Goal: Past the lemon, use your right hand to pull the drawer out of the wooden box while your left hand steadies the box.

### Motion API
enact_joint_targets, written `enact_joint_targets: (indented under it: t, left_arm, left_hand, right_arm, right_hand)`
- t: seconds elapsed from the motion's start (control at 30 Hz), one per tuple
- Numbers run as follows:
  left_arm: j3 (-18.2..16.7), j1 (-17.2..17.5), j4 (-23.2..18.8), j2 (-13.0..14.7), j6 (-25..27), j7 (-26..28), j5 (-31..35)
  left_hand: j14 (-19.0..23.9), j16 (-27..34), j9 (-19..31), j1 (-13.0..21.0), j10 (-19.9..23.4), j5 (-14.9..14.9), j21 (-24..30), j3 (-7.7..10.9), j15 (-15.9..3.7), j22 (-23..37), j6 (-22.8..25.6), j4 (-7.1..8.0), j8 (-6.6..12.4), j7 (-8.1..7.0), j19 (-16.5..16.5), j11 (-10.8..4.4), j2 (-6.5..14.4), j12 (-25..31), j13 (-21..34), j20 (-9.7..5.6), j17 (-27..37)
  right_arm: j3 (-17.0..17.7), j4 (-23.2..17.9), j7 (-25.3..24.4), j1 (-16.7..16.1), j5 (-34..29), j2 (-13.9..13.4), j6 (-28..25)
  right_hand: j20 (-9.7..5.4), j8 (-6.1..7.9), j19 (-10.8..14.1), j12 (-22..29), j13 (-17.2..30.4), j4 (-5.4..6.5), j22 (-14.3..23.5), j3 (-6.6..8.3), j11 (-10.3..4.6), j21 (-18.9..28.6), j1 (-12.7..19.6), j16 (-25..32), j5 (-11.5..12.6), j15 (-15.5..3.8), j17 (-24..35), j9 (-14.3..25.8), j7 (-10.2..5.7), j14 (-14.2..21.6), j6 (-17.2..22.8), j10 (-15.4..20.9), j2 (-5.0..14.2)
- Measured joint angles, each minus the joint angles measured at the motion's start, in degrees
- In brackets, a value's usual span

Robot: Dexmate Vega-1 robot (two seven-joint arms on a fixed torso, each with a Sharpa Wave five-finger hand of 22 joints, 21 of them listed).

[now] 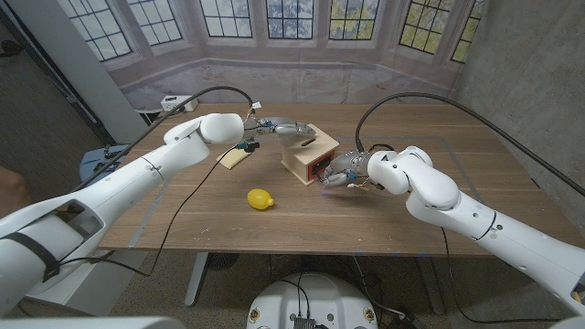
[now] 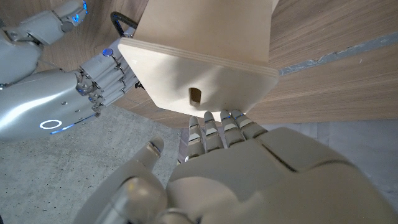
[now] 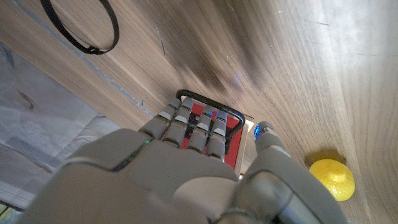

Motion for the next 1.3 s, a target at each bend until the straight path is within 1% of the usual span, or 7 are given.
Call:
enact_joint_targets:
  t: [0.13, 0.3, 0.4, 0.47, 0.7, 1.23, 1.3]
  left_arm:
    - [0.06, 0.0, -0.12, -0.02, 0.21, -0.09, 0.03]
    - [0.12, -0.01, -0.22, -0.07, 0.42, -0.23, 0.04]
    - [0.17, -0.01, -0.24, -0.12, 0.5, -0.28, 0.04]
    - [0.2, -0.01, -0.26, -0.14, 0.5, -0.31, 0.02]
    - [0.24, 0.01, -0.32, -0.17, 0.58, -0.41, -0.1]
    - [0.43, 0.04, -0.18, -0.38, 0.63, -0.45, -0.39]
    - [0.48, 0.04, -0.03, -0.46, 0.63, -0.46, -0.43]
  left_hand:
    - [0.0, 0.0, 0.0, -0.01, 0.0, 0.0, 0.0, 0.0, 0.0, 0.0, 0.0, 0.0, 0.0, 0.0, 0.0, 0.0, -0.01, 0.0, 0.0, 0.0, 0.0]
    - [-0.01, 0.0, 0.0, 0.0, -0.01, 0.0, 0.0, 0.0, 0.0, 0.01, 0.0, 0.0, 0.0, 0.0, -0.01, 0.0, 0.0, 0.0, 0.0, -0.01, 0.0]
    - [-0.01, 0.0, 0.0, 0.0, -0.01, 0.0, 0.0, 0.0, 0.0, 0.02, 0.0, 0.0, 0.0, 0.0, -0.01, 0.0, 0.0, 0.0, 0.0, -0.01, 0.0]
    - [0.2, 0.0, 0.0, 0.0, -0.01, 0.0, -0.01, 0.0, -0.2, 0.02, 0.0, 0.0, 0.0, 0.0, -0.02, 0.0, 0.0, -0.34, 0.0, -0.01, 0.0]
    - [0.2, 0.0, 0.0, -0.16, -0.01, 0.0, -0.02, 0.0, -0.2, 0.02, 0.0, -0.01, 0.0, 0.0, -0.02, 0.0, -0.16, -0.38, 0.0, -0.02, -0.13]
    - [0.5, 0.0, 0.0, -0.44, -0.01, 0.0, -0.23, 0.01, 0.11, 0.03, 0.0, -0.01, -0.31, 0.0, -0.22, 0.0, -0.01, -0.38, 0.0, -0.21, -0.13]
    - [0.5, 0.0, 0.0, -0.44, 0.21, 0.0, -0.25, 0.01, 0.11, 0.03, -0.01, -0.01, -0.31, 0.0, -0.22, -0.22, -0.01, -0.38, 0.0, -0.21, -0.13]
  right_arm:
    - [0.0, -0.13, 0.38, -0.06, -0.22, -0.13, 0.02]
    - [0.01, -0.42, 0.86, -0.31, -0.52, -0.35, -0.01]
    - [0.08, -0.63, 1.18, -0.48, -0.66, -0.5, -0.08]
    - [0.19, -0.77, 1.39, -0.61, -0.73, -0.64, -0.13]
    - [0.62, -1.22, 2.12, -1.06, -0.88, -1.19, -0.26]
    - [1.48, -2.12, 3.9, -1.62, -0.93, -2.23, -0.21]
    - [1.52, -2.16, 4.19, -1.63, -0.95, -2.28, -0.19]
  right_hand:
    - [0.0, 0.0, -0.01, -0.22, 0.0, -0.24, -0.06, 0.24, 0.0, -0.11, -0.12, -0.05, 0.0, 0.0, 0.0, 0.0, 0.0, 0.0, 0.0, 0.0, 0.12]
    - [0.04, 0.0, -0.05, -0.22, 0.0, -0.24, -0.05, 0.24, 0.0, -0.39, -0.12, -0.12, 0.0, 0.01, -0.03, 0.0, 0.0, -0.01, 0.0, 0.0, 0.12]
    - [-0.02, 0.0, 0.01, -0.22, 0.0, -0.24, -0.05, 0.24, 0.0, -0.55, -0.12, -0.22, 0.0, 0.1, -0.11, 0.0, 0.31, -0.11, -0.31, 0.0, 0.12]
    - [-0.13, 0.0, 0.11, -0.22, 0.0, -0.24, -0.05, 0.24, 0.0, -0.67, -0.12, -0.22, 0.0, -0.21, -0.11, 0.01, 0.31, -0.42, -0.31, 0.0, 0.12]
    - [-0.12, 0.0, 0.1, -0.23, -0.02, -0.24, -0.05, 0.24, -0.21, -0.81, -0.43, -0.27, 0.0, -0.2, 0.14, 0.0, 0.31, -0.43, -0.31, -0.21, -0.18]
    - [-0.12, -0.07, 0.1, -0.28, -0.09, -0.24, -0.01, 0.23, -0.11, -0.89, -0.43, -0.28, 0.0, -0.11, 0.13, 0.0, 0.3, -0.52, -0.32, -0.54, -0.18]
    - [-0.12, -0.08, 0.09, -0.29, -0.09, -0.24, -0.01, 0.23, -0.11, -0.75, -0.43, -0.28, 0.0, -0.11, 0.13, 0.0, 0.3, -0.52, -0.32, -0.54, -0.18]
